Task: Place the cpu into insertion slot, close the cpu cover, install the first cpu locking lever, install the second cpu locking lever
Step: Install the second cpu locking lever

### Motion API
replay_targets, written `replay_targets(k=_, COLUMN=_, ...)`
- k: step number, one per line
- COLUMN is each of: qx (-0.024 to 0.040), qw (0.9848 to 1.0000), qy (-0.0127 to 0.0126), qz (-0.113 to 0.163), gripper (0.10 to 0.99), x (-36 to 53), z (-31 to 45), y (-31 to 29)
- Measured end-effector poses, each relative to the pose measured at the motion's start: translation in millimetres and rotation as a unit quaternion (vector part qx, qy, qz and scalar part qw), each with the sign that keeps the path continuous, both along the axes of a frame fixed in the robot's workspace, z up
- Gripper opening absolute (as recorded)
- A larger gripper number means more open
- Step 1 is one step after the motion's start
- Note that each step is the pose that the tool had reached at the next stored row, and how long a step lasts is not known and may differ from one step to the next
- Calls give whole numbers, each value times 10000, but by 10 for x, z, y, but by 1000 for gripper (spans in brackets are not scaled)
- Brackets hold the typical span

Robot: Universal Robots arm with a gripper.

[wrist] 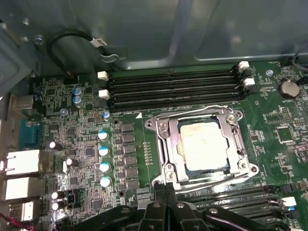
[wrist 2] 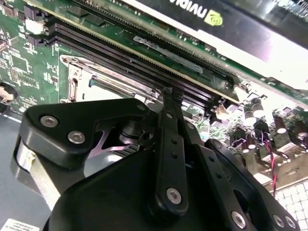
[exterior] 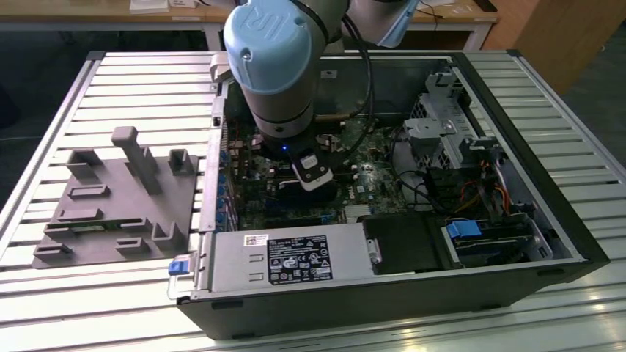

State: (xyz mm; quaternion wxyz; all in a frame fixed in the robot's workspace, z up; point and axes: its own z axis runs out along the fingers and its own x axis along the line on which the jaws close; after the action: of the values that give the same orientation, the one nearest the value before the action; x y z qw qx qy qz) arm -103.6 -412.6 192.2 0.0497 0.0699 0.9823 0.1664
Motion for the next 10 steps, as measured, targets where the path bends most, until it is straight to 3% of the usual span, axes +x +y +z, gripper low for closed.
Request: replay_targets(k=10, qx=1, qw=10000, qy=0, qz=-1, gripper=102, x=0, z=-47, y=35)
